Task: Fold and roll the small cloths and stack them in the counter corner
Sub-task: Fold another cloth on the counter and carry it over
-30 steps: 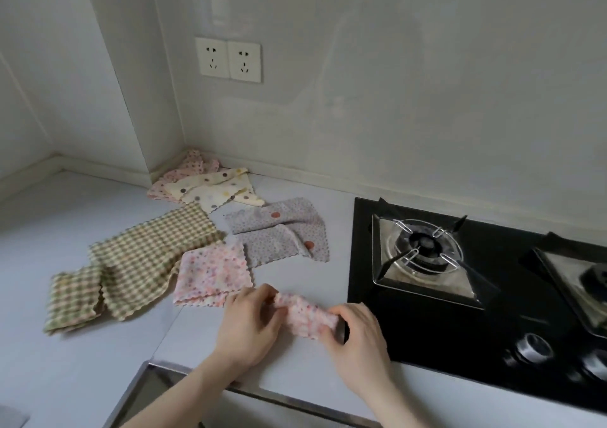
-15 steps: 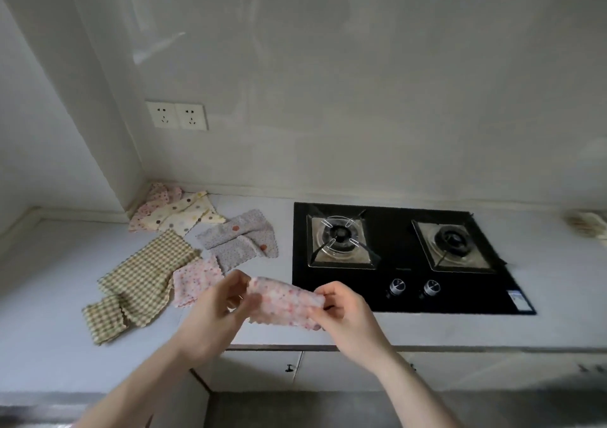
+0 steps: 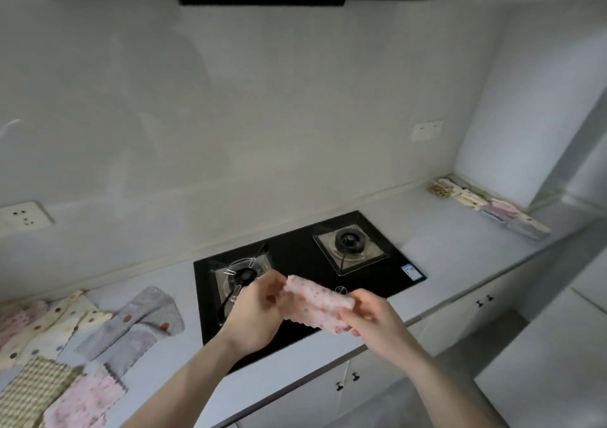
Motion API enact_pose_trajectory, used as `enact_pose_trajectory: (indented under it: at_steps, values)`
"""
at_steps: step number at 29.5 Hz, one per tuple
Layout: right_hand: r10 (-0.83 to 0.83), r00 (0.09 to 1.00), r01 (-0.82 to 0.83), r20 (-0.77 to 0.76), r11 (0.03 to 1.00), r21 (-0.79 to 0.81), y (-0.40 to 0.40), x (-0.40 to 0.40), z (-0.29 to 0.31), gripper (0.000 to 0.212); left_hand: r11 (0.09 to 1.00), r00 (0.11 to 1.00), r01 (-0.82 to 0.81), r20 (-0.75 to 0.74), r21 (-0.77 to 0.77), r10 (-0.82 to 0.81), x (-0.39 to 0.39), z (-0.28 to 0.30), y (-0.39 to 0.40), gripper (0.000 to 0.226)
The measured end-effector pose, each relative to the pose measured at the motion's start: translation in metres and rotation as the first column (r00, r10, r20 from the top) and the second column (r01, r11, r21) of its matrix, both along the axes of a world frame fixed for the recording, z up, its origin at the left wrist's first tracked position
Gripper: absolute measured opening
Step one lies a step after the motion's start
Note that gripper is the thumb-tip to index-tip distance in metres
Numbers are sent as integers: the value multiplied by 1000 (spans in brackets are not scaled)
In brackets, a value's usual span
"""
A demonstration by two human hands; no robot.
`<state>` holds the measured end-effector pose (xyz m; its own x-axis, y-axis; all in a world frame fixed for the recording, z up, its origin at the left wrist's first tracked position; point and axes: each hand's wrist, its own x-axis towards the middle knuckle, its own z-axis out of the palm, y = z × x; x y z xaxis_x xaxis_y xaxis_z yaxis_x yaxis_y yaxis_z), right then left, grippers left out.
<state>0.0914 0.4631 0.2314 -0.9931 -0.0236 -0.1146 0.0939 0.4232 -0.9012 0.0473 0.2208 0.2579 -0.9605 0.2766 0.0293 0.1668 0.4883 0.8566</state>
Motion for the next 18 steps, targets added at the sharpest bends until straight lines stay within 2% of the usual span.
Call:
enact_pose_trajectory:
  at_steps: [4,8,13,18]
  values:
    - [-75,997,75,-2,997,10,89,-7,2,16,997,997,71,8,15,-71,-30,5,95,5]
    - [-143,990,143,4,990,12,190,-17,2,35,994,993,111,45,16,-112,-54,0,196,14]
    - [-123,992,122,29,992,39,284,-42,8,9,996,994,90,55,3,-90,-81,-2,294,15]
    - [-146,987,140,66,987,79,343,-78,-2,18,993,995,82,59,-91,-77,-117,-3,359,10]
